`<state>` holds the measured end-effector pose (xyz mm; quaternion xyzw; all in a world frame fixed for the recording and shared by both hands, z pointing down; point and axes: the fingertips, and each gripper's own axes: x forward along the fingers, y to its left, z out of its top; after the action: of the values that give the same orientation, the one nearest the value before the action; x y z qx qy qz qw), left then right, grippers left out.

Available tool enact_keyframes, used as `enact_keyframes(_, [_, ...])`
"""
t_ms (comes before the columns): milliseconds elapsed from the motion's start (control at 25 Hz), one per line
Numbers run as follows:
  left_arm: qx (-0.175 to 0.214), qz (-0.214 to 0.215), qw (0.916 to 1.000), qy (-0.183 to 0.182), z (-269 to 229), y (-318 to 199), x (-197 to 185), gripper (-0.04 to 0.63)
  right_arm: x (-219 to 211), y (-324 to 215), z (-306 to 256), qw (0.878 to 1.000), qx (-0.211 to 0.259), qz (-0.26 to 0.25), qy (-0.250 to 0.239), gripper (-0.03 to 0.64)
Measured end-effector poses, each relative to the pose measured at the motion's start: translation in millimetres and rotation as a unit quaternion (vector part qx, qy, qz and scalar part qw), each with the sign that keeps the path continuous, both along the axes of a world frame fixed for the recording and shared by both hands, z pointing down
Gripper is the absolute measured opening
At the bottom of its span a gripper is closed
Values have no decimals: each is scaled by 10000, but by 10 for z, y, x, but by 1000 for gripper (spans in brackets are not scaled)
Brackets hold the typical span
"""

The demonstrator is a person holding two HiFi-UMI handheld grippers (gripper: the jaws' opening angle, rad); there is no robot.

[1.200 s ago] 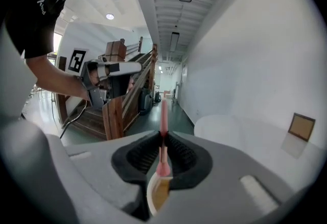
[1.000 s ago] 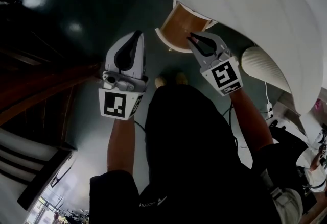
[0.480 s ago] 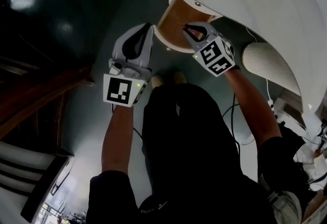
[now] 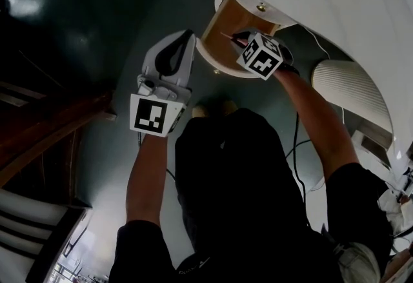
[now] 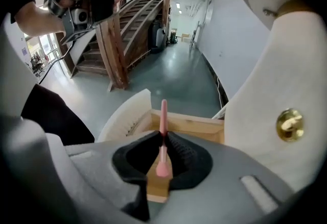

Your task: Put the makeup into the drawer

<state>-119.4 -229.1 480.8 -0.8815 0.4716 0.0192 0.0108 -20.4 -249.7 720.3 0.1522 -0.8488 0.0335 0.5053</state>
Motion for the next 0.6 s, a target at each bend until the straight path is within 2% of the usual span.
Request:
enact_keyframes(200, [-17, 105, 9999, -8, 363, -96, -16, 11, -48, -98, 509, 9988, -148, -194, 424, 52])
enact_keyframes(600, [36, 218, 9998, 17, 741, -249, -9, 11, -62, -141, 1287, 9934, -573, -403, 903, 52])
